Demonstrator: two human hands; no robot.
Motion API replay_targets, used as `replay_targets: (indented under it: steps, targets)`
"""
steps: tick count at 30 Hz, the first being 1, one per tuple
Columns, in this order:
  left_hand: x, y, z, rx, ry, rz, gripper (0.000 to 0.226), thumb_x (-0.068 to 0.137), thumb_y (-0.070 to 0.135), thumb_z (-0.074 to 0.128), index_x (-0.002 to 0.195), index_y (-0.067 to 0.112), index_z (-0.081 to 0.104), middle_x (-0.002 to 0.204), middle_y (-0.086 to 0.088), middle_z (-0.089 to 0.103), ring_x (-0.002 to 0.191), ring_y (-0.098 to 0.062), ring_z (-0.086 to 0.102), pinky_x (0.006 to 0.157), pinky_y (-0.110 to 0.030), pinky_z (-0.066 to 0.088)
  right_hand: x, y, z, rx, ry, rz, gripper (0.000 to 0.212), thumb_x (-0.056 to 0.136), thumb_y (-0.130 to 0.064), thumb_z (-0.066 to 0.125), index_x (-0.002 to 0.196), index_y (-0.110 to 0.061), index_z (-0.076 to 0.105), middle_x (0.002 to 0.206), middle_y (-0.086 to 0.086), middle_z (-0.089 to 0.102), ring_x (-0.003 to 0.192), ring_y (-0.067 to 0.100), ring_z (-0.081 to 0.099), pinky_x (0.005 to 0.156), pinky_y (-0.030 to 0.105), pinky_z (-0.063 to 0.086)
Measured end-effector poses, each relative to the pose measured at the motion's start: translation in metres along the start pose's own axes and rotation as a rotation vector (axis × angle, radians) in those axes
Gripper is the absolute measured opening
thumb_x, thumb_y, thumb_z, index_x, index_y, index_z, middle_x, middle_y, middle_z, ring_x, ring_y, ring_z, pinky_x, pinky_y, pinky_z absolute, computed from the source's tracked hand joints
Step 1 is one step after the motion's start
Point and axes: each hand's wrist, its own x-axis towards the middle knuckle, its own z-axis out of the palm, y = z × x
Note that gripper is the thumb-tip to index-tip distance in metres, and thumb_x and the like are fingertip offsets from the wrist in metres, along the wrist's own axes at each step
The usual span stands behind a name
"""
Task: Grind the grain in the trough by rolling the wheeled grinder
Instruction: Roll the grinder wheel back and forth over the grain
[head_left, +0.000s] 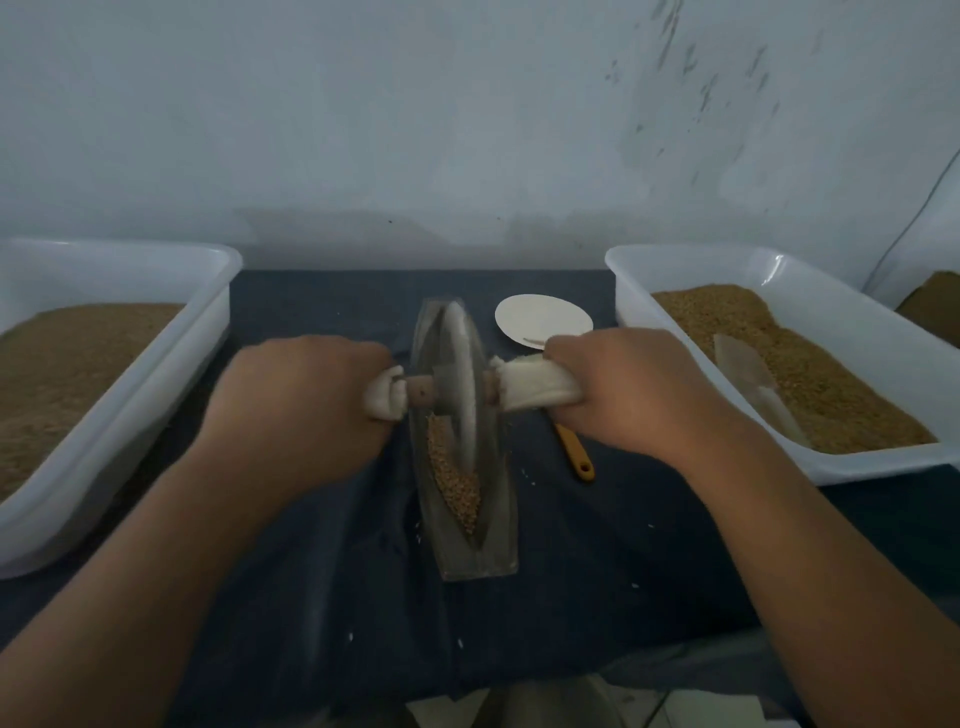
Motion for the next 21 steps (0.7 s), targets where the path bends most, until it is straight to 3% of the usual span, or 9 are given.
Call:
replay_targets:
  steps: [4, 6, 9, 12, 15, 21]
  targets:
    - [-0.002, 0.011, 0.02, 0.071, -0.128, 0.037, 0.022, 0.088, 0.049, 0.05, 0.075, 0.032, 0.045, 0.07, 0.011, 0.052, 0.062, -0.01, 0.049, 0.054, -0.03, 0.033, -0.013, -0.003, 0.023, 0.05, -0.172, 0.042, 0.015, 0.083, -0.044, 0.063, 0.093, -0.039, 0.053, 0.086, -0.01, 0.062, 0.082, 0.016, 0.064, 0.069, 0.038, 0.053]
    - [-0.001, 0.014, 0.027, 0.106, -0.153, 0.035, 0.024, 0.09, 0.048, 0.054, 0.075, 0.033, 0.043, 0.072, 0.012, 0.051, 0.06, -0.005, 0.044, 0.052, -0.029, 0.027, -0.014, -0.009, 0.032, 0.105, -0.202, 0.023, 0.024, 0.084, -0.041, 0.067, 0.105, -0.035, 0.057, 0.098, -0.011, 0.063, 0.092, 0.017, 0.065, 0.073, 0.04, 0.053]
    - [0.0, 0.008, 0.029, 0.101, -0.173, 0.041, 0.024, 0.089, 0.053, 0.053, 0.078, 0.033, 0.046, 0.074, 0.013, 0.052, 0.066, -0.009, 0.051, 0.058, -0.03, 0.038, -0.011, -0.016, 0.034, 0.177, -0.175, 0.003, 0.039, 0.085, -0.043, 0.07, 0.12, -0.036, 0.053, 0.095, -0.012, 0.063, 0.089, 0.016, 0.065, 0.068, 0.038, 0.049]
    - [-0.005, -0.009, 0.028, 0.125, -0.211, 0.034, 0.026, 0.091, 0.061, 0.048, 0.082, 0.037, 0.045, 0.074, 0.014, 0.054, 0.068, -0.008, 0.055, 0.062, -0.031, 0.042, -0.017, -0.018, 0.033, 0.092, -0.096, -0.012, 0.023, 0.085, -0.049, 0.065, 0.096, -0.033, 0.053, 0.072, -0.013, 0.045, 0.077, 0.018, 0.062, 0.059, 0.034, 0.04]
    - [-0.014, -0.021, 0.03, 0.162, -0.17, 0.041, 0.029, 0.089, 0.066, 0.04, 0.079, 0.039, 0.043, 0.066, 0.014, 0.053, 0.059, -0.001, 0.049, 0.054, -0.029, 0.037, -0.025, -0.017, 0.034, 0.092, -0.09, 0.019, 0.026, 0.083, -0.058, 0.061, 0.089, -0.035, 0.054, 0.072, -0.01, 0.055, 0.068, 0.015, 0.057, 0.058, 0.033, 0.048]
    - [0.011, -0.022, 0.057, 0.152, -0.176, -0.072, 0.038, 0.088, 0.066, 0.045, 0.072, 0.033, 0.055, 0.066, 0.012, 0.056, 0.06, -0.01, 0.054, 0.053, -0.028, 0.036, 0.009, -0.014, 0.057, -0.061, -0.086, 0.127, 0.024, 0.082, -0.056, 0.056, 0.076, -0.033, 0.053, 0.064, -0.009, 0.052, 0.058, 0.012, 0.051, 0.052, 0.03, 0.043]
